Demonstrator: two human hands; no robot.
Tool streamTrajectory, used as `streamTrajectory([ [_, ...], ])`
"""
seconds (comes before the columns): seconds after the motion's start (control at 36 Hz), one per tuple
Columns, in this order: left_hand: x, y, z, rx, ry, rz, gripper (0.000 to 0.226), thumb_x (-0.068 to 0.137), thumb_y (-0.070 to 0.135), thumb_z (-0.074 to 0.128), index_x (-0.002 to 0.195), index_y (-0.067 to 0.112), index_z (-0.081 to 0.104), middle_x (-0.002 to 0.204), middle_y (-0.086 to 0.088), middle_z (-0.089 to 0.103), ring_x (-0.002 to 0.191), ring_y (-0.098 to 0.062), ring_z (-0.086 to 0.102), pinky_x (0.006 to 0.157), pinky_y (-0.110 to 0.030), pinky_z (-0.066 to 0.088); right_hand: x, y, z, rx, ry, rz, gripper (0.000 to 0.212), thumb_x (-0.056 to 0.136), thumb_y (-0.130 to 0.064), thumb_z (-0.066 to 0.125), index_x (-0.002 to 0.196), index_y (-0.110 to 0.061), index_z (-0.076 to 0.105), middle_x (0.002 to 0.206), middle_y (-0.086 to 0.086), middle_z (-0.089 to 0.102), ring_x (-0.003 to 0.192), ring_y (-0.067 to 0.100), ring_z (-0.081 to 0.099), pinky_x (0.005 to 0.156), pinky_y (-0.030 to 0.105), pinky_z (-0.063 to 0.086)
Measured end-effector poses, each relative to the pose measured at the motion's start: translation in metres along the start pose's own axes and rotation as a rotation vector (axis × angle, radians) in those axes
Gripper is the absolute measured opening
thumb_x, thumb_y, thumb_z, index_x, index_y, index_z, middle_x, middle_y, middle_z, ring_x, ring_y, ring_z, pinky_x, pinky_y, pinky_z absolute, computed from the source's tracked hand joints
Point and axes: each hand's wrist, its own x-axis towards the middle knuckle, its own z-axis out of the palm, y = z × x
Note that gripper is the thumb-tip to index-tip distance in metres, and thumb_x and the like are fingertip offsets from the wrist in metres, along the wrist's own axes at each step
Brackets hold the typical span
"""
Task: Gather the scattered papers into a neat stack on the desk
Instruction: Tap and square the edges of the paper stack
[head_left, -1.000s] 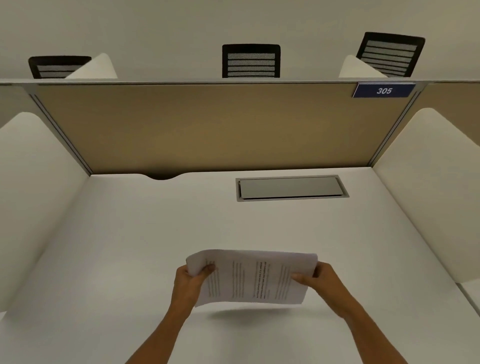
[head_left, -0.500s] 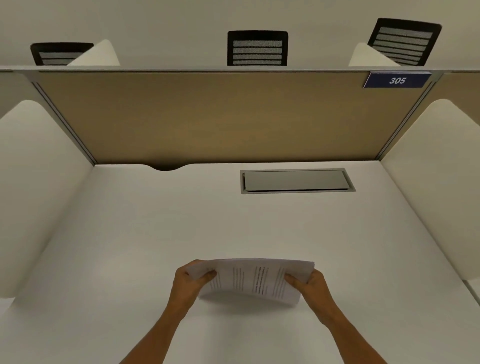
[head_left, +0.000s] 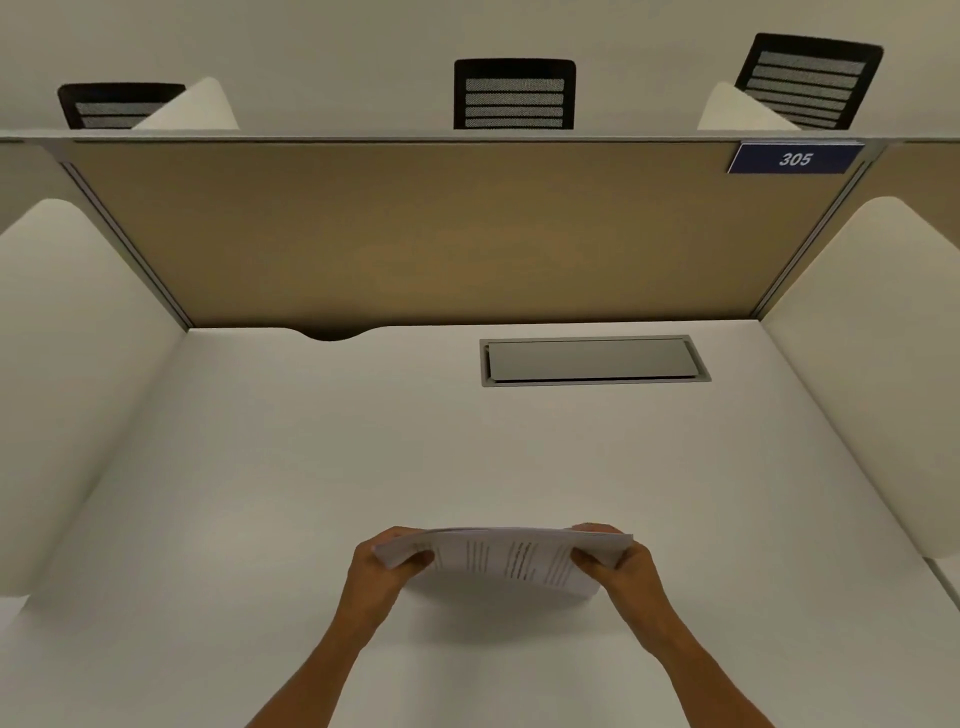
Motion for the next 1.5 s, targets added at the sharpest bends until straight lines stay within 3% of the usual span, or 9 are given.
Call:
streamTrajectory([
  [0.17,-0.003,-0.001,0.003,-0.015,0.026,0.028,0.036,0.083,-0.004,0.074,0.081,0.031,0.080,0.088,0.001,0.080,0.078,-0.008,0.073,0.065,-0.012,0.054,0.001,0.007,0.005,-0.016,0.069,0.033,0.024,0.089,-0.007,0.072,0.097,-0.029,0.079,0.090,-0.002,0.081,0.086,0.013,0.075,0.066,0.020,0.059],
  [0.36,-0.003,0.004,0.001,-0.004,0.036,0.052,0.038,0.080,-0.008,0.075,0.078,0.031,0.079,0.085,0.004,0.079,0.074,-0.002,0.072,0.062,-0.009,0.052,0.000,0.004,0.002,0.008,0.066,0.028,0.025,0.088,-0.006,0.074,0.095,-0.029,0.080,0.093,-0.002,0.080,0.086,0.008,0.074,0.068,0.014,0.056],
  [0.56,-0.006,-0.010,0.012,-0.045,0.071,-0.042,0.038,0.081,-0.001,0.077,0.077,0.037,0.078,0.084,0.008,0.080,0.083,-0.011,0.074,0.072,-0.025,0.055,-0.003,0.019,0.006,0.002,0.072,0.094,0.022,0.086,-0.011,0.077,0.096,-0.031,0.078,0.095,-0.004,0.081,0.088,0.008,0.075,0.066,0.015,0.057],
  [0.72,-0.002,-0.004,0.007,-0.032,0.053,0.017,0.032,0.080,0.000,0.078,0.083,0.031,0.080,0.087,0.002,0.080,0.077,-0.007,0.073,0.066,-0.015,0.056,0.000,0.009,0.003,-0.009,0.090,0.082,0.030,0.088,-0.010,0.075,0.090,-0.039,0.080,0.090,-0.006,0.081,0.084,0.006,0.075,0.064,0.012,0.056],
  [1.0,-0.007,-0.014,0.009,-0.015,0.023,-0.050,0.050,0.083,0.004,0.077,0.082,0.054,0.075,0.089,0.020,0.078,0.082,0.005,0.072,0.066,-0.015,0.055,-0.007,0.023,0.009,0.000,0.105,0.123,0.021,0.088,-0.009,0.074,0.100,-0.027,0.077,0.090,-0.005,0.081,0.085,0.008,0.075,0.063,0.012,0.056],
  [1.08,-0.009,-0.013,0.010,-0.038,0.056,-0.067,0.045,0.082,0.006,0.078,0.082,0.050,0.077,0.087,0.018,0.079,0.079,0.005,0.073,0.063,-0.014,0.054,-0.006,0.024,0.011,0.000,0.143,0.128,0.017,0.089,-0.010,0.074,0.100,-0.023,0.076,0.086,-0.006,0.081,0.081,0.005,0.074,0.060,0.012,0.055],
  [1.19,-0.008,-0.010,0.008,-0.036,0.024,-0.044,0.029,0.083,0.000,0.075,0.087,0.028,0.080,0.089,0.000,0.080,0.081,-0.006,0.074,0.068,-0.018,0.058,-0.004,0.020,0.009,0.003,0.173,0.118,0.017,0.088,-0.009,0.074,0.097,-0.023,0.075,0.080,-0.010,0.080,0.075,0.000,0.073,0.058,0.009,0.054],
  [1.36,-0.007,-0.010,0.007,-0.055,0.033,-0.036,0.031,0.082,-0.005,0.074,0.084,0.026,0.080,0.087,-0.001,0.080,0.077,-0.003,0.073,0.066,-0.014,0.057,0.000,0.019,0.006,0.013,0.188,0.098,0.019,0.086,-0.010,0.076,0.094,-0.027,0.075,0.082,-0.011,0.080,0.076,0.002,0.074,0.057,0.010,0.054],
  [1.5,-0.009,-0.021,0.010,-0.043,0.034,-0.126,0.039,0.082,0.002,0.078,0.085,0.041,0.074,0.084,0.021,0.078,0.079,0.003,0.072,0.067,-0.014,0.053,0.000,0.029,0.006,0.004,0.146,0.127,0.016,0.088,-0.012,0.075,0.098,-0.025,0.076,0.087,-0.007,0.081,0.082,0.006,0.075,0.060,0.011,0.055],
])
